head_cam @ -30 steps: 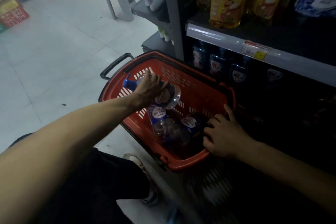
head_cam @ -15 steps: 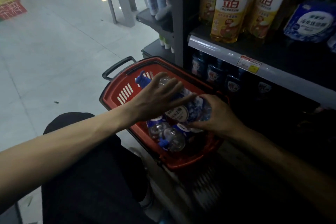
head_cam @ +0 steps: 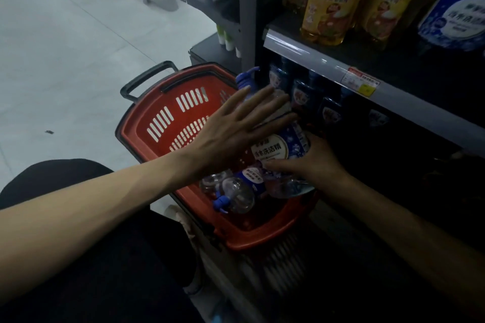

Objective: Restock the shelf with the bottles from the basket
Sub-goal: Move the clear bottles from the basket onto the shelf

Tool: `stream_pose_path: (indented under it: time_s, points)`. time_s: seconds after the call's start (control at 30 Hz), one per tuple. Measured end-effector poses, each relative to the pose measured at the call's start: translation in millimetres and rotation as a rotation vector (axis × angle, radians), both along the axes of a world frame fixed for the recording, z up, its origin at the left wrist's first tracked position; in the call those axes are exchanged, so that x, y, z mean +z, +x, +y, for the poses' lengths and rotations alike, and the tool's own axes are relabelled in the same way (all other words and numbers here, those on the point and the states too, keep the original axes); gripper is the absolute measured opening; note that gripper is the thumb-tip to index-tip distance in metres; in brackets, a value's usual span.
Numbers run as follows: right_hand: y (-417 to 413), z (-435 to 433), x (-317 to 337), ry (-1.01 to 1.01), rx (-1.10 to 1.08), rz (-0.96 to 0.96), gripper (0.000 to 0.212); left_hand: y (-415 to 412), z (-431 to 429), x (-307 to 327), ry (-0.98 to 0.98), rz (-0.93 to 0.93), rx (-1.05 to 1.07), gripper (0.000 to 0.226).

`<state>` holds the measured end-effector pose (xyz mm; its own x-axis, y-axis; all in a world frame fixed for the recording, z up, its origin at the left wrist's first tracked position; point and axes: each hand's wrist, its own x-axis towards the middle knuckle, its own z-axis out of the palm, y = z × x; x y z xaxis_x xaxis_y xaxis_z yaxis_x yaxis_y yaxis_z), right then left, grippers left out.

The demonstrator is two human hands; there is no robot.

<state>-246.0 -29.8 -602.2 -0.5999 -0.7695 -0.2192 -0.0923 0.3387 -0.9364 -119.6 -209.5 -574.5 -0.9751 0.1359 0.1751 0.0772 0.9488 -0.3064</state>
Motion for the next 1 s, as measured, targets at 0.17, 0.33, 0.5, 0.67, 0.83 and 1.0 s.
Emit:
stream_pose_path:
  time_s: [0.17, 0.33, 0.5, 0.67, 0.83, 1.0]
  points:
    - [-5.9, 17.3, 10.8, -0.064, -0.058, -0.117, 0.055, -11.3, 10.2, -3.4, 0.540, 0.201, 0.318, 0.110]
    - [-9.3, 34.7, 25.0, -0.146, -0.128, -0.122, 0.058, -25.1, 34.2, 25.5, 1.808, -0.252, 0.694, 0.026]
    - [-10.4, 53.3, 39.2, -0.206, -0.177, -0.134, 0.056, -32.2, 64.0, 35.8, 2.082, -0.345, 0.494, 0.032]
    - [-11.3, 86.5, 52.4, -0.245, -0.181, -0.108, 0.056, -36.5, 79.9, 36.9, 1.991, -0.372, 0.392, 0.045]
    - [-19.0, 131.4, 59.2, -0.274, -0.187, -0.031, 0.059, -51.2, 118.8, 34.7, 2.045, -0.407, 0.364, 0.052]
    - [-31.9, 178.6, 66.4, -0.336, -0.248, 0.014, 0.063, -85.1, 162.4, 44.0, 1.937, -0.410, 0.312, 0.060]
